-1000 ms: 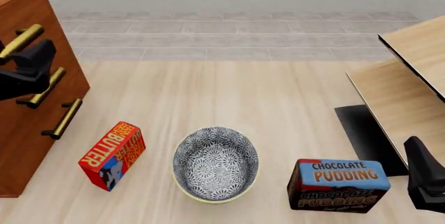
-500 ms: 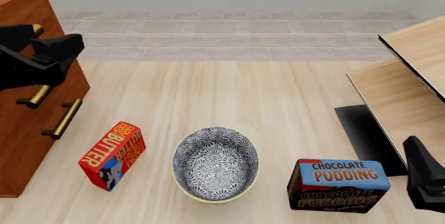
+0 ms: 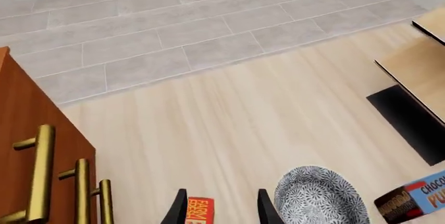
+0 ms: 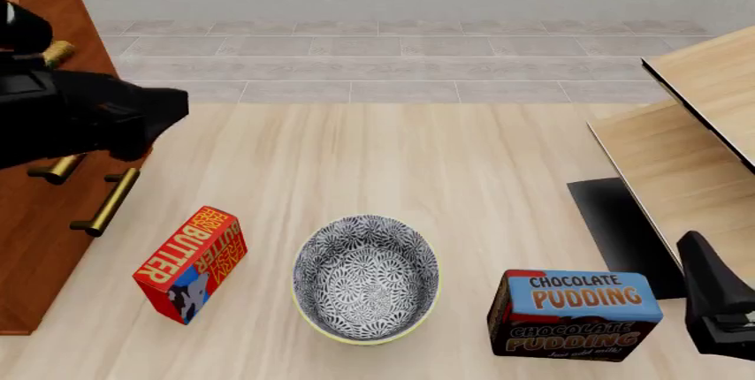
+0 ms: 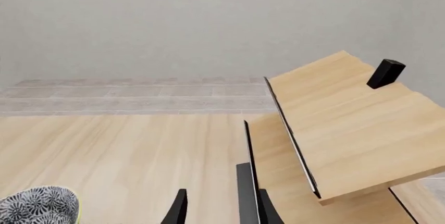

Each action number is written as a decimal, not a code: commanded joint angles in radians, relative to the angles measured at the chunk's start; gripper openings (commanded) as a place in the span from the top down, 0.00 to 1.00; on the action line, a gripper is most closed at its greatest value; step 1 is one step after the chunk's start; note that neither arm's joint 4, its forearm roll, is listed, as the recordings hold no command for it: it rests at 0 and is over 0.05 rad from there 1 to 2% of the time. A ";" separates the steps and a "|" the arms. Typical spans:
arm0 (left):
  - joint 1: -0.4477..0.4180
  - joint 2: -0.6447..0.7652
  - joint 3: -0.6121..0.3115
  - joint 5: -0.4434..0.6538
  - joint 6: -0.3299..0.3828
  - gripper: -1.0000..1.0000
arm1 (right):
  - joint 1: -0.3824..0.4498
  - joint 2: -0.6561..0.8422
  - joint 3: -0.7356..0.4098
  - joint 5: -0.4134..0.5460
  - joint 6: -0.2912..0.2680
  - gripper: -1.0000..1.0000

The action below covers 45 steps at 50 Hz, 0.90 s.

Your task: Close the top drawer of the cabinet and put the bowl on top of it.

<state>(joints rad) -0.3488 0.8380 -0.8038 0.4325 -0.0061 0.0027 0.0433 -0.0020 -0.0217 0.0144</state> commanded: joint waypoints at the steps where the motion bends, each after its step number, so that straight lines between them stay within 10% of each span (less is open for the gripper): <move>1: -0.074 0.034 0.023 0.060 -0.083 0.00 | 0.003 0.005 0.000 -0.003 -0.003 0.00; 45: -0.165 0.264 0.145 -0.200 -0.256 0.00 | -0.012 -0.020 -0.001 0.008 0.018 0.00</move>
<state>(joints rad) -0.4931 1.0419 -0.6859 0.2997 -0.2201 -0.0044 0.0272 -0.0025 -0.0158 0.0270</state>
